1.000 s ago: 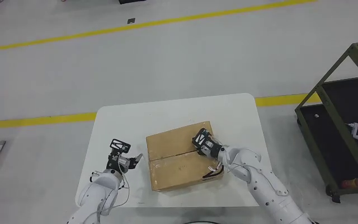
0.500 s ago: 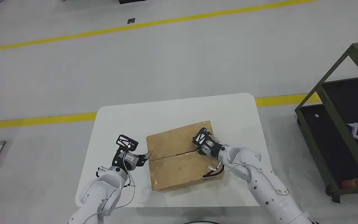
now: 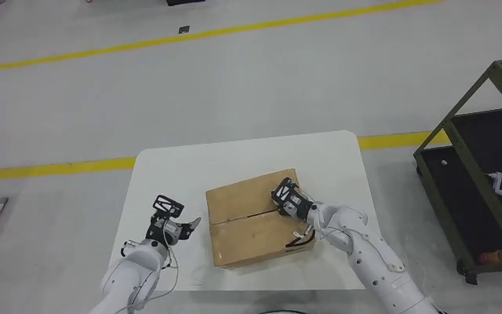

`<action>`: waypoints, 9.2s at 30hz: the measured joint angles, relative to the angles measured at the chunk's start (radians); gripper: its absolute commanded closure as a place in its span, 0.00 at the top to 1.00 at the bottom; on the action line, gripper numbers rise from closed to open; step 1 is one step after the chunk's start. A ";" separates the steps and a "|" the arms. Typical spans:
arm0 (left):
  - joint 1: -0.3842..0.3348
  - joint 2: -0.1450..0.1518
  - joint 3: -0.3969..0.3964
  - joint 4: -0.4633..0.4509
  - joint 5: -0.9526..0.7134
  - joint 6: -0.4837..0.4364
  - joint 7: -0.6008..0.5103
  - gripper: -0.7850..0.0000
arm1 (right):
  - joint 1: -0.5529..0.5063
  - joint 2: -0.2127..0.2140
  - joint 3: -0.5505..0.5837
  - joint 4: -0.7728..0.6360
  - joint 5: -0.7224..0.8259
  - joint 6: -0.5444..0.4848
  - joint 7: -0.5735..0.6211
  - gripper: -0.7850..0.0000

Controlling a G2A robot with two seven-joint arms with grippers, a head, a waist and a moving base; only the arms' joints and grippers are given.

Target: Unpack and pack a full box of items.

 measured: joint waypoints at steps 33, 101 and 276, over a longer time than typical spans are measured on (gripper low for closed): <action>-0.152 -0.027 0.126 0.305 -0.030 -0.011 0.150 1.00 | 0.027 -0.008 -0.006 0.029 -0.005 -0.020 0.002 0.00; -0.175 -0.055 0.234 0.035 0.019 0.011 0.103 1.00 | -0.146 0.040 0.253 -0.173 0.054 0.023 0.001 0.00; -0.063 -0.040 0.061 -0.090 -0.048 -0.081 -0.101 0.00 | -0.208 0.081 0.115 -0.365 -0.594 -0.086 -0.044 0.00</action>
